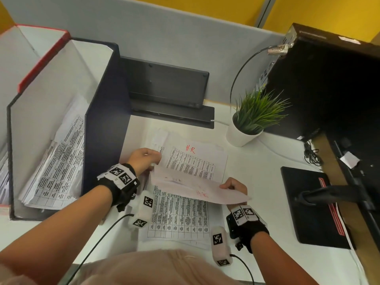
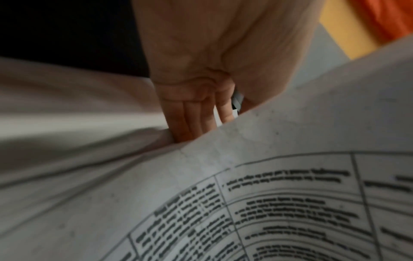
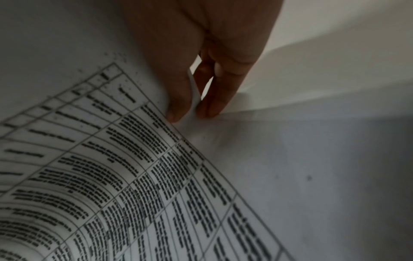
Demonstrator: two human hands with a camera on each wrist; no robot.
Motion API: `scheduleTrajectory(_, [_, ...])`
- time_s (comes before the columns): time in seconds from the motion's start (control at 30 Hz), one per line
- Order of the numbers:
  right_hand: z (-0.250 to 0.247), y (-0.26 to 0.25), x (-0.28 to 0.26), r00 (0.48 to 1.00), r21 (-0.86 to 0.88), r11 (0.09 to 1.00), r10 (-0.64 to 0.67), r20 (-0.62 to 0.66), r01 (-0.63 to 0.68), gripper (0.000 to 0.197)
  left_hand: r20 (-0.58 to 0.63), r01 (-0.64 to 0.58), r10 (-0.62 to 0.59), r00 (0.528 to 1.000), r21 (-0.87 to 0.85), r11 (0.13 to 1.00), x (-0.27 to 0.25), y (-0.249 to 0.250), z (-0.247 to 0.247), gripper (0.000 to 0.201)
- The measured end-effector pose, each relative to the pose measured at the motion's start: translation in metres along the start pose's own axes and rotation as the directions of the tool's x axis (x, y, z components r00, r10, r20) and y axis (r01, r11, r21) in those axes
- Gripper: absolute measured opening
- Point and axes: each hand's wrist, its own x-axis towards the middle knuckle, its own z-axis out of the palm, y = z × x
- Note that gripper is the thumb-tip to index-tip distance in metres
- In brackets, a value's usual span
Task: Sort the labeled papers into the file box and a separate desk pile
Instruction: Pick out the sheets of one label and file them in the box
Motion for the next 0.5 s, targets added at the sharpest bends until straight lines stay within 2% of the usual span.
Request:
scheduleTrajectory(0.07, [0.0,0.002,0.001,0.999,-0.048,0.998,-0.036,0.003,0.036,0.05,0.019,0.006,-0.007,1.0,0.065,0.998,0.001,0.004,0.001,0.024])
scheduleTrajectory(0.17, [-0.001,0.004,0.0,0.998,-0.071,0.996,-0.057,0.006,0.057,0.056,0.065,0.036,-0.043,0.997,0.116,0.993,0.002,0.009,0.005,0.033])
scheduleTrajectory(0.23, [-0.002,0.003,-0.001,0.997,-0.106,0.991,-0.074,0.02,0.075,0.046,0.064,0.03,-0.037,0.997,0.105,0.994,0.002,0.01,0.008,0.036])
scheduleTrajectory(0.3, [0.0,0.0,-0.003,0.996,-0.133,0.987,-0.086,0.0,0.085,0.039,0.048,-0.024,0.016,0.999,0.159,0.987,0.001,0.009,0.011,0.04])
scheduleTrajectory(0.37, [0.001,-0.001,0.001,0.998,-0.022,1.0,-0.023,-0.057,0.022,0.045,0.058,-0.097,0.086,0.995,0.223,0.97,-0.001,0.008,0.011,0.039])
scheduleTrajectory(0.43, [-0.001,-0.003,0.005,0.996,0.071,0.997,0.034,-0.08,-0.029,0.043,0.11,-0.17,0.149,0.983,0.219,0.961,-0.004,0.006,0.009,0.028])
scheduleTrajectory(0.5, [-0.001,-0.003,0.004,0.998,0.057,0.998,0.029,-0.062,-0.025,0.047,0.138,-0.217,0.194,0.971,0.177,0.96,-0.007,0.003,0.007,0.025])
